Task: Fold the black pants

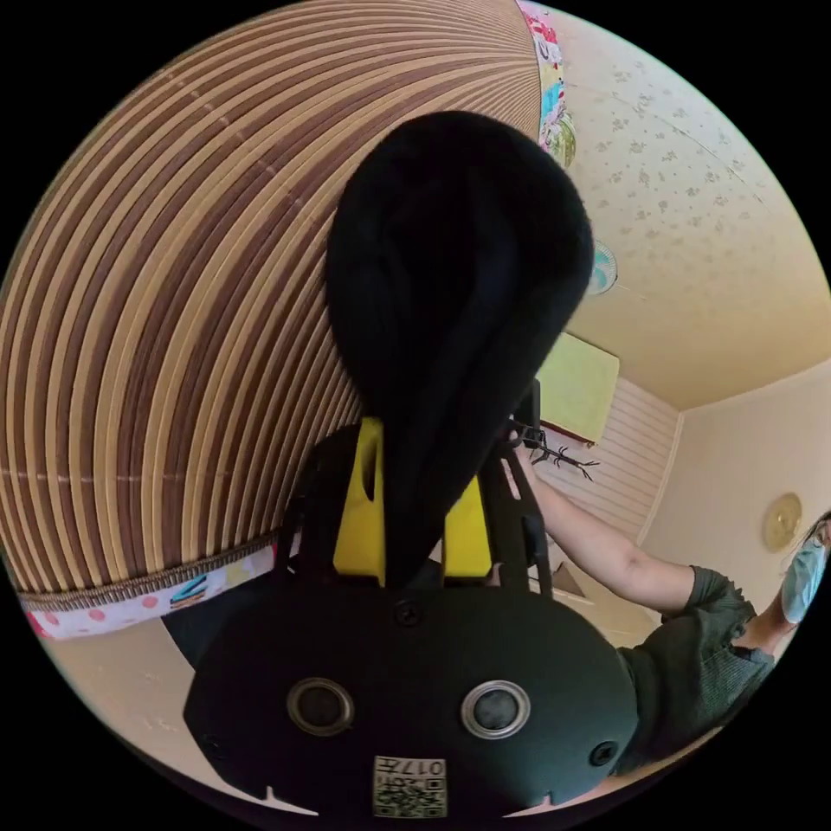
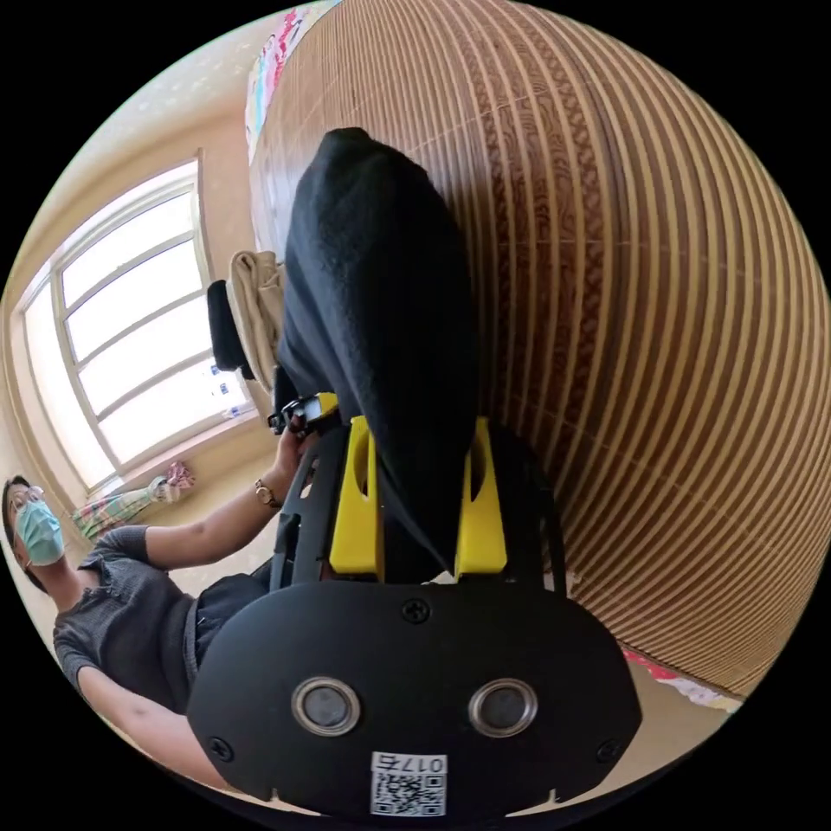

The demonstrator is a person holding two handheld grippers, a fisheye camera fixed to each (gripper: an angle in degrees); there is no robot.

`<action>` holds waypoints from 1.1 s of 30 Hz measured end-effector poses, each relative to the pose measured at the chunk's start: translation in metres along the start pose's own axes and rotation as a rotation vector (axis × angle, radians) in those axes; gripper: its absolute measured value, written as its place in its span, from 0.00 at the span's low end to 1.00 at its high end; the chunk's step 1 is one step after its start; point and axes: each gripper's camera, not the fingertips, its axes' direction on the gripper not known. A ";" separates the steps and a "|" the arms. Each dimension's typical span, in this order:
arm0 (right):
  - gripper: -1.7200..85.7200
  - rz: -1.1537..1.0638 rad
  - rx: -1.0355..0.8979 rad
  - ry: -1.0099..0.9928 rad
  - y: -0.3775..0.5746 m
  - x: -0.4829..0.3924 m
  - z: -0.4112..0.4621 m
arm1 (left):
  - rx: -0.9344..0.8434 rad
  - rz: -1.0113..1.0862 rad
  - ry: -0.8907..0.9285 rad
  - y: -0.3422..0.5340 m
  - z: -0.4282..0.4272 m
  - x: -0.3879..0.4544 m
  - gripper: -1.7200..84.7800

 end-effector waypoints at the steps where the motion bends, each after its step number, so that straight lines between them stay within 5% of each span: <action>1: 0.14 -0.021 0.001 -0.018 0.004 -0.008 0.002 | -0.006 0.049 -0.029 0.002 -0.004 0.014 0.11; 12: 0.10 -0.288 0.057 -0.247 0.019 -0.252 0.122 | 0.181 0.333 -0.384 0.086 -0.201 0.186 0.11; 15: 0.12 -0.119 0.093 -0.232 -0.013 -0.290 0.182 | 0.312 0.258 -0.640 0.086 -0.269 0.212 0.14; 17: 0.12 -0.082 0.063 -0.090 -0.027 -0.302 0.207 | 0.577 0.124 -0.789 0.096 -0.322 0.206 0.16; 22: 0.05 -0.157 -0.049 0.152 0.003 -0.303 0.208 | 0.818 0.044 -0.692 0.131 -0.316 0.158 0.15; 27: 0.03 -0.024 -0.004 0.304 0.092 -0.226 0.103 | 0.461 -0.249 -0.763 0.098 -0.185 0.038 0.12; 30: 0.03 0.142 0.160 0.398 0.159 -0.191 0.018 | 0.699 -0.420 -0.576 0.134 -0.153 0.003 0.09; 33: 0.02 0.234 0.412 0.451 0.235 -0.188 -0.056 | 0.898 -0.263 -0.346 0.162 -0.122 0.026 0.07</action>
